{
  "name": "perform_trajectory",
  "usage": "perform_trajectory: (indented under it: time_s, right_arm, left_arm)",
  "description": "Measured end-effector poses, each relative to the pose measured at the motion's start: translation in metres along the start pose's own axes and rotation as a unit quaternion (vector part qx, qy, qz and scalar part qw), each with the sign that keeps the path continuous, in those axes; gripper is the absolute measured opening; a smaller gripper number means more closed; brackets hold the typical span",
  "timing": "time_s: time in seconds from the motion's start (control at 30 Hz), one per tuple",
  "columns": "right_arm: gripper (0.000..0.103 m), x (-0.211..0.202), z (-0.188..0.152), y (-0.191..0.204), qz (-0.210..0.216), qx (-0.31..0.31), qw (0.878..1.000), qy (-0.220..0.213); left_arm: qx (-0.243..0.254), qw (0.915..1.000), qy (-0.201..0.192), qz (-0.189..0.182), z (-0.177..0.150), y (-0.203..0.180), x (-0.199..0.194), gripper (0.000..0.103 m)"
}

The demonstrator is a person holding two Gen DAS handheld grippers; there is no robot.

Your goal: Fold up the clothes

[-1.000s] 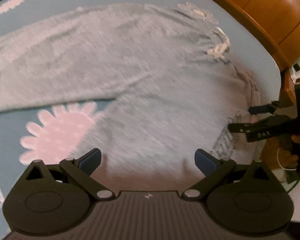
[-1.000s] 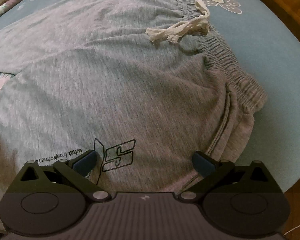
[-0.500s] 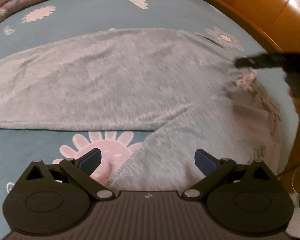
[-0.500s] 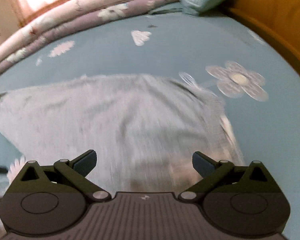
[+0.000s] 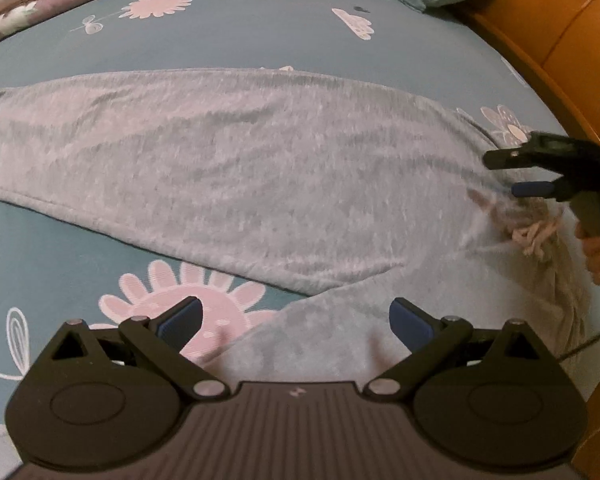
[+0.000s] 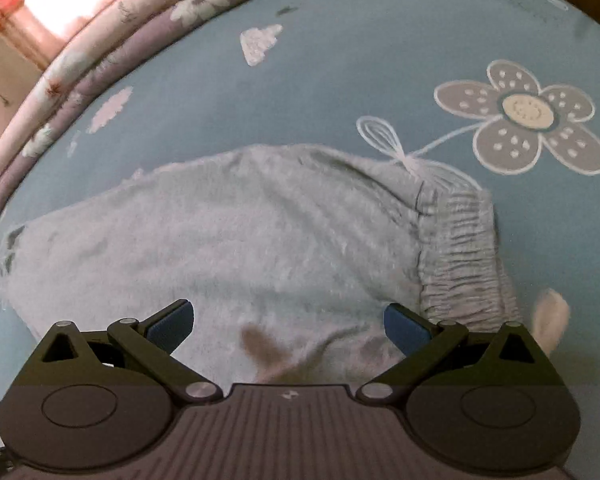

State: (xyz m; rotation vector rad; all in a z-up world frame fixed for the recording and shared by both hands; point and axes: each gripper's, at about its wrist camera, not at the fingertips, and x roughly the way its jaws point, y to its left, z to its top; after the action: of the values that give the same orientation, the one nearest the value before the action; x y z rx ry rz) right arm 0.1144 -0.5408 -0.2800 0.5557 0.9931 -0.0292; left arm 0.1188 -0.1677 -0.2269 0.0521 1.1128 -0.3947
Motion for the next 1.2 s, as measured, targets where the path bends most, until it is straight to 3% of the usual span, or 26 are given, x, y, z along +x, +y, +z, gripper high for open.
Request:
perform_trajectory:
  time_s: [0.13, 0.37, 0.47, 0.67, 0.77, 0.87, 1.03, 1.2]
  right_arm:
    - [0.103, 0.004, -0.005, 0.016, 0.037, -0.013, 0.999, 0.022]
    - [0.103, 0.032, -0.022, 0.014, 0.014, -0.003, 0.999, 0.052]
    - [0.103, 0.034, -0.024, 0.017, 0.007, -0.021, 0.998, 0.054]
    - [0.103, 0.044, -0.033, 0.041, -0.037, -0.119, 0.990, 0.068]
    - [0.103, 0.044, -0.036, 0.045, -0.060, -0.111, 0.990, 0.059]
    - [0.103, 0.044, -0.037, 0.047, -0.074, -0.100, 0.991, 0.056]
    - [0.103, 0.045, -0.038, 0.049, -0.083, -0.100, 0.990, 0.053]
    - [0.103, 0.043, -0.039, 0.051, -0.093, -0.092, 0.990, 0.052]
  left_arm:
    - [-0.001, 0.9998, -0.016, -0.015, 0.005, -0.017, 0.004, 0.099]
    - [0.018, 0.9979, -0.056, -0.026, 0.007, -0.022, 0.004, 0.099]
    - [0.033, 0.9968, -0.073, -0.010, 0.015, -0.014, 0.002, 0.099]
    - [0.062, 0.9900, -0.125, 0.024, 0.071, 0.020, 0.022, 0.099]
    - [0.059, 0.9892, -0.132, 0.022, 0.103, 0.038, 0.052, 0.099]
    - [0.027, 0.9930, -0.114, 0.014, 0.122, 0.053, 0.086, 0.099]
    - [0.020, 0.9979, -0.047, -0.040, 0.119, 0.051, 0.124, 0.099]
    - [0.041, 0.9907, -0.047, -0.121, 0.117, 0.040, 0.105, 0.099]
